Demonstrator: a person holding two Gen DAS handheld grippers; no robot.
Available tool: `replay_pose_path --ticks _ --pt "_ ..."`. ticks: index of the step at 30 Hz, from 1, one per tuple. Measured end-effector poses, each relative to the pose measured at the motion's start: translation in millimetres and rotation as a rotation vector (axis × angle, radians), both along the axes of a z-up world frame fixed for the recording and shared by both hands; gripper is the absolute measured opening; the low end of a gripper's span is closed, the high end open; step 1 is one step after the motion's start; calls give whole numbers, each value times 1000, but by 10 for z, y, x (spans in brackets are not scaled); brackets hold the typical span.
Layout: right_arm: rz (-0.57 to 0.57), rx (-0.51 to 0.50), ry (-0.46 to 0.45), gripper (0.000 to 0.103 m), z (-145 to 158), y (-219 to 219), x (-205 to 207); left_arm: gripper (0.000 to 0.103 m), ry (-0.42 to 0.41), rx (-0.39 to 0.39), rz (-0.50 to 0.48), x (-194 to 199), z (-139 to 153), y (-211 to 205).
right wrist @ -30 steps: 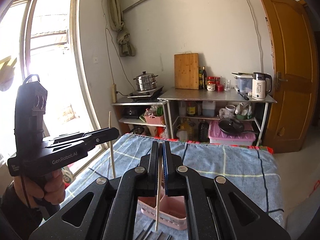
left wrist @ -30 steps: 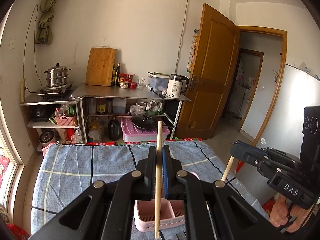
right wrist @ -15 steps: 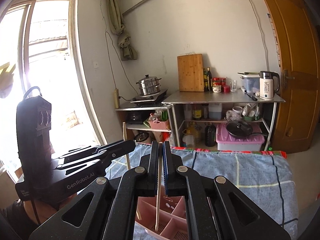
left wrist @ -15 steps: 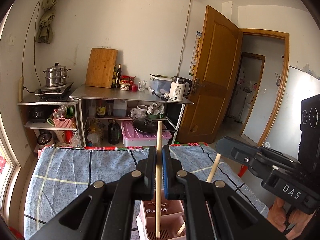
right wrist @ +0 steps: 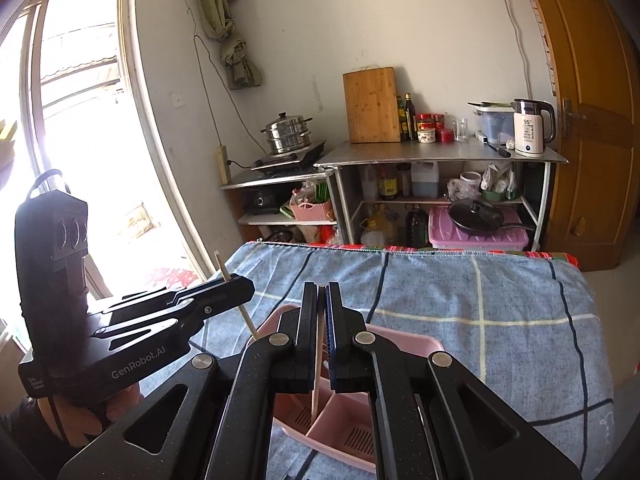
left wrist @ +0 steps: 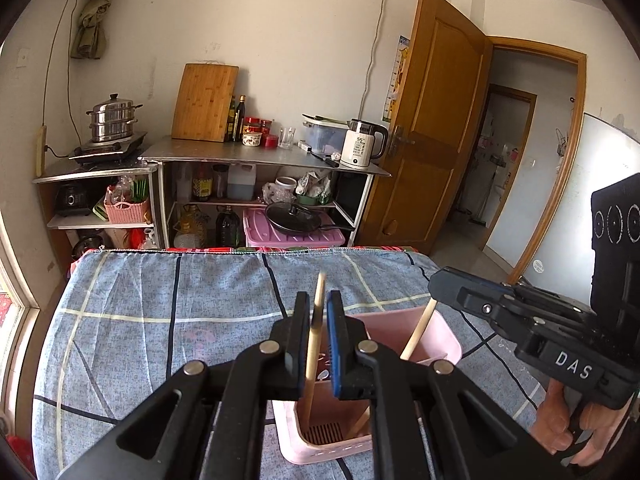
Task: Organize utensils
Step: 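Open the left gripper in the basket while the right gripper releases its chopstick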
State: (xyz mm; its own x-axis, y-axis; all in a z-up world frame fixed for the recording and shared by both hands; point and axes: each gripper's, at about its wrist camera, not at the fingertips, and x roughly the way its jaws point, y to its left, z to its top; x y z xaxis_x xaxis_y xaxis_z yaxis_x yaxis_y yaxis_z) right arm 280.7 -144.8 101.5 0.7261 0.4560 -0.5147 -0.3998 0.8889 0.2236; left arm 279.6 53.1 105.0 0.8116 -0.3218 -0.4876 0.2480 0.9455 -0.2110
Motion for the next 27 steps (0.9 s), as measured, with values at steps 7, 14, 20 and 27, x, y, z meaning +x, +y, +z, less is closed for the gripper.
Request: replay_pose_path --ticks 7,14,20,27 --pt "1 -12 -41 17 191 -80 -218 33 -49 0 34 -242 184 101" --pt "2 -24 -87 17 290 -266 -741 36 -95 13 58 -819 253 155" --pt "-7 -41 -100 17 234 -395 -1279 36 -80 24 67 -1323 113 149" --pt "-31 -41 -86 17 79 -566 -1672 36 -44 27 54 -1737 -137 89"
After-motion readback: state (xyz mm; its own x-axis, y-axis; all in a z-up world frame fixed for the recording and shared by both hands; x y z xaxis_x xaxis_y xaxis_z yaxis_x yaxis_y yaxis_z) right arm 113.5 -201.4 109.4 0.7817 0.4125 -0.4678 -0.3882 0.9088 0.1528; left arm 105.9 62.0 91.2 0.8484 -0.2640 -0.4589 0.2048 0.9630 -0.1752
